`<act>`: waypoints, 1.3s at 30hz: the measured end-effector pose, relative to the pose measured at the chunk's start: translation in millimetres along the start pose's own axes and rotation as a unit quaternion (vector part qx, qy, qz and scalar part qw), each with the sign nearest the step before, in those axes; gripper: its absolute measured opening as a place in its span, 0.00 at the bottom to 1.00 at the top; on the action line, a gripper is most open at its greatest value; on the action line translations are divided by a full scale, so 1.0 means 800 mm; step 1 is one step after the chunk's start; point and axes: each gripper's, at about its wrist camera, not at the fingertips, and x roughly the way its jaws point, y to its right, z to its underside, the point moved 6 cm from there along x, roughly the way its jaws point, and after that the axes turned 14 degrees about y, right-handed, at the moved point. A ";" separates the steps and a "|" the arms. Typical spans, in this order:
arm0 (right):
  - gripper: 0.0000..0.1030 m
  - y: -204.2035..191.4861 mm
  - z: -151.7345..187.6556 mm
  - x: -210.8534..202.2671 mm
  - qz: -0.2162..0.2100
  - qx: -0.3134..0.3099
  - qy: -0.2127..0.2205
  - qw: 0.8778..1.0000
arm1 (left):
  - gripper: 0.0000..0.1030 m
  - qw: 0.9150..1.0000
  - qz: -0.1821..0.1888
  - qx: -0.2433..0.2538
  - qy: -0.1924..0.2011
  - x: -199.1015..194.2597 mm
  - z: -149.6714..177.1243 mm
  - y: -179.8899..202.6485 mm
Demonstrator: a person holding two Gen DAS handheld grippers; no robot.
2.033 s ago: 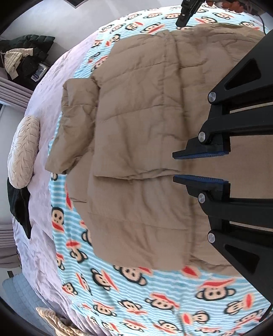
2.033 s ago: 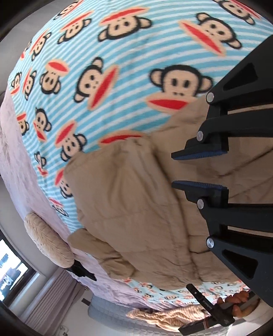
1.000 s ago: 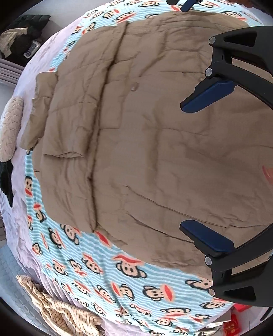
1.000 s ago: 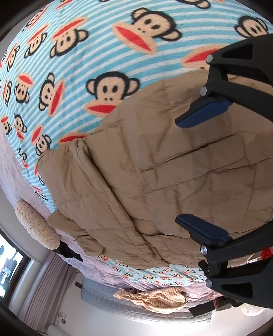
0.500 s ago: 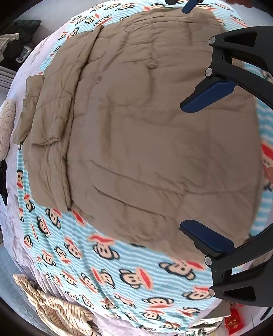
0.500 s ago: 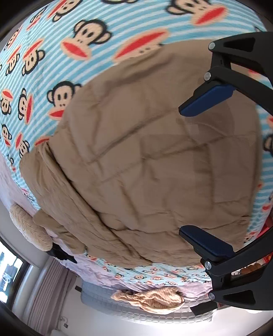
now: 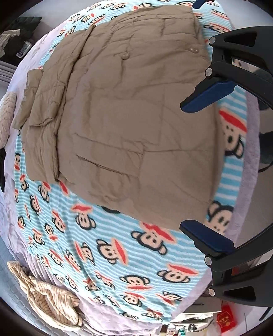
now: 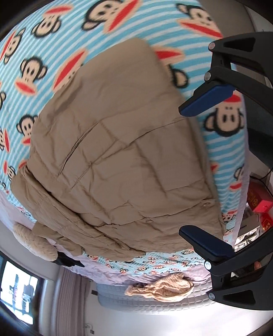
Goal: Fold large clothes
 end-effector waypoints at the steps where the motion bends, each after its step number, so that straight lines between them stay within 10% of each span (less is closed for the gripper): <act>1: 1.00 0.002 0.001 -0.004 0.001 0.004 0.002 1.000 | 0.99 1.000 0.008 0.001 -0.004 -0.002 0.004 -0.001; 21: 1.00 0.071 0.005 0.002 0.030 0.072 -0.064 0.995 | 0.99 0.996 0.031 -0.069 -0.043 -0.001 0.038 0.010; 31: 0.76 0.107 0.005 0.005 0.013 0.127 -0.069 0.989 | 0.99 0.943 0.170 -0.273 -0.086 0.038 0.082 -0.027; 39: 0.75 0.127 -0.001 0.024 -0.015 0.195 -0.047 0.980 | 0.99 0.928 0.213 -0.296 -0.076 0.078 0.054 -0.007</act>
